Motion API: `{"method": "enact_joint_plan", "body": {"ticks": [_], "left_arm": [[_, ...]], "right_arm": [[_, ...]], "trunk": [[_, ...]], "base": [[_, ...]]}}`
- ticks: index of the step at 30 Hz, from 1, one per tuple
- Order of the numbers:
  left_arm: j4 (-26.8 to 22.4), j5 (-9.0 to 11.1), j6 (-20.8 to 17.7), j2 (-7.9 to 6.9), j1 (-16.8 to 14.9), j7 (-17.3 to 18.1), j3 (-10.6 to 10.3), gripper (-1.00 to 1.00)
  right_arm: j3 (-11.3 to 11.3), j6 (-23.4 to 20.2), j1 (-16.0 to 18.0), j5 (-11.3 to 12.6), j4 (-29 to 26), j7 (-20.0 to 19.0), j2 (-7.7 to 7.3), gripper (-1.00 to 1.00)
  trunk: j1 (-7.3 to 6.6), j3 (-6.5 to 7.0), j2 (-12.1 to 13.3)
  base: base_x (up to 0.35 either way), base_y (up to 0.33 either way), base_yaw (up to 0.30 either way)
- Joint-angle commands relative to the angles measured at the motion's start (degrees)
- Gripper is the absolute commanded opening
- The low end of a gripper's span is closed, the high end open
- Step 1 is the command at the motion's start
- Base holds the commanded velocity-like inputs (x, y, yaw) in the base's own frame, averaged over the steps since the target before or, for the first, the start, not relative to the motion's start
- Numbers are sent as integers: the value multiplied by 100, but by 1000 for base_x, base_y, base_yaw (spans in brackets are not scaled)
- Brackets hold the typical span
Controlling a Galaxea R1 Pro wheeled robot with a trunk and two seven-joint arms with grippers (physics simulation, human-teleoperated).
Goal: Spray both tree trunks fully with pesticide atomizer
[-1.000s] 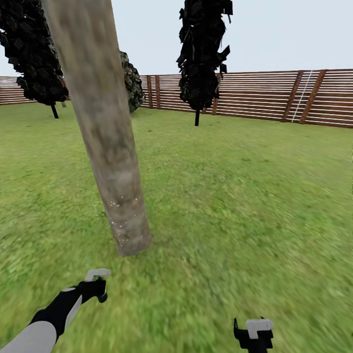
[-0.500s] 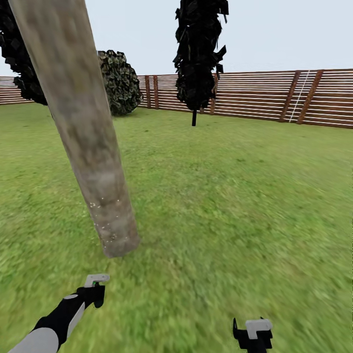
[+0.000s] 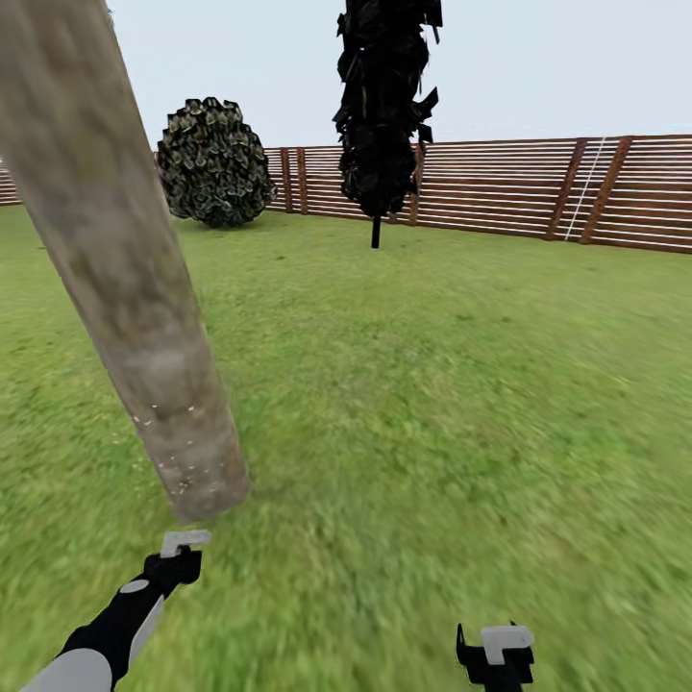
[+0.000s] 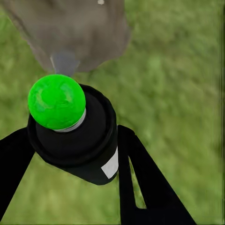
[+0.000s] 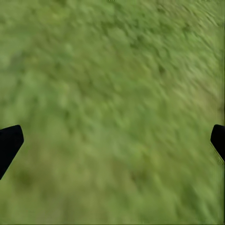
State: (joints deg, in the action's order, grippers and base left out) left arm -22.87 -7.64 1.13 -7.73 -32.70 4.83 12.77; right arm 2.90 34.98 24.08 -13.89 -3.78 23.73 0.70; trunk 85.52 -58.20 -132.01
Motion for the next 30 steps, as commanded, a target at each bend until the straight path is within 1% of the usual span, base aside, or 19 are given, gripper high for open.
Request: {"method": "enact_joint_plan", "body": {"ticks": [1, 8, 9, 11, 13, 15, 19, 22, 24, 27, 28, 30], "left_arm": [[-13, 0, 5, 0, 2, 0, -5, -100], [-16, -8, 3, -6, 9, -31, 15, -100], [-16, -4, 3, -7, 9, -111, 10, -100], [-9, 9, 2, -8, 9, -472, 0, -100], [-6, 18, -3, -9, 9, -613, -7, -100], [47, 24, -14, -7, 9, -674, -4, -100], [89, 31, -22, 7, 9, -672, -4, -100], [98, 32, -60, 98, 9, -675, -6, -100], [98, 33, -75, 113, 9, -671, -4, -100], [95, 27, -245, 143, 9, -668, -22, -100], [93, 22, -392, 159, 9, -668, -26, -100], [21, 18, -825, 171, 9, -664, -26, -100]], "right_arm": [[0, 0, 0, -2, 0, 0, 0, 100], [-5, 1, 0, 0, -5, 4, 0, 100], [-7, 1, 0, 0, -7, 6, 0, 100], [-5, 1, 0, 0, -8, 8, 4, 100], [-5, 2, 0, 0, -9, 9, 2, 100], [-5, 2, 0, 0, -9, 9, 3, 100], [-5, 3, 0, 0, -8, 9, 4, 100], [-5, 5, 0, 0, -8, 9, 3, 100], [-4, 7, 0, 0, -8, 9, 4, 100], [-5, 7, 0, 0, -9, 9, 7, 100], [-7, 6, 0, 0, -8, 9, 3, 100], [-3, 8, 0, 0, -4, 9, 5, 100]], "trunk": [[0, 0, 0], [0, 0, 0], [0, 0, 0], [0, 0, 0], [0, 0, 0], [0, 0, 0], [0, 0, 0], [0, 0, 0], [0, 0, 0], [0, 0, 0], [0, 0, 0], [0, 0, 0]], "base": [[223, -205, 0], [227, -204, 0], [189, -218, 0], [29, -255, 0], [-96, -256, 0], [-194, -223, 61], [-229, -205, 234], [-234, -202, 275], [-229, -188, 277], [-62, -46, 278], [-14, -10, 278], [-5, -4, 278]]}}
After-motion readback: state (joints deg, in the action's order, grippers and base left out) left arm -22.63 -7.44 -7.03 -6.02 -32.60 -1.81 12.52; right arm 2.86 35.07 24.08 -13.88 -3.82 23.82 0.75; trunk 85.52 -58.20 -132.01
